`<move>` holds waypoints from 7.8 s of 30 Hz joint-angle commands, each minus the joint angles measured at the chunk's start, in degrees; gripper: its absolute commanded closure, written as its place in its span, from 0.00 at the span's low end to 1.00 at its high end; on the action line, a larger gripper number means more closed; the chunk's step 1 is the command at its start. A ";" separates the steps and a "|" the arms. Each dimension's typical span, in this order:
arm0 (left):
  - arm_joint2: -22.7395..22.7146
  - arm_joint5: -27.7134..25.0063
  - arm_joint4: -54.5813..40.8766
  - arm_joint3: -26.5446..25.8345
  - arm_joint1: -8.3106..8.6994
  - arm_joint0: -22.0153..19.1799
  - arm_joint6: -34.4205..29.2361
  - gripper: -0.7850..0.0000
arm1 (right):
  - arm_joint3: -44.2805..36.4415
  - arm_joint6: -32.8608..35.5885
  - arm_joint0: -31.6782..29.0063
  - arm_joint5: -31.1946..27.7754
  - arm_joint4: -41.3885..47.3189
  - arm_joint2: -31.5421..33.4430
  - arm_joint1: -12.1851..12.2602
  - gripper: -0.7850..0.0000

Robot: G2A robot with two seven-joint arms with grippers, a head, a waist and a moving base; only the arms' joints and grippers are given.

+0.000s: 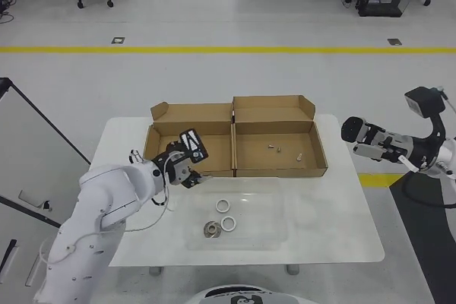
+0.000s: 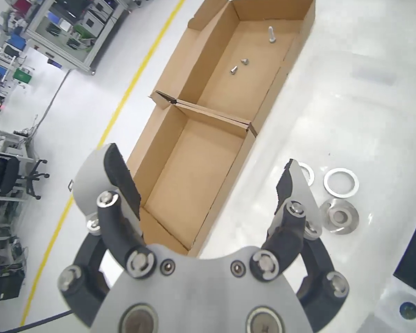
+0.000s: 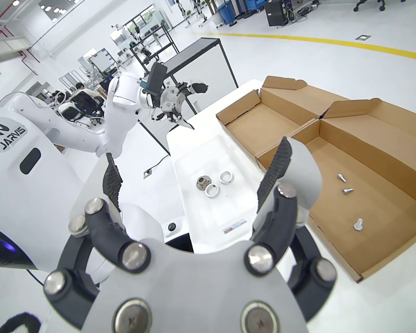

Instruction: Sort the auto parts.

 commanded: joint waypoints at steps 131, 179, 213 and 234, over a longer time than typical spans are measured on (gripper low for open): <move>65.68 9.51 -25.76 32.25 -4.81 -43.21 -21.85 0.57 | 0.00 0.00 0.00 0.00 0.01 0.00 0.00 0.00; 65.68 7.35 -24.50 33.78 -7.57 -42.78 -19.69 0.56 | 0.00 0.00 0.00 0.00 0.01 0.00 0.00 0.00; 65.68 7.98 -22.96 34.21 -7.23 -40.68 -20.33 0.85 | 0.00 0.00 0.00 0.00 0.01 0.00 0.00 0.00; 65.68 13.85 -35.66 27.22 -5.95 -50.89 -26.18 1.00 | 0.00 0.00 0.00 0.00 0.01 0.00 0.00 0.00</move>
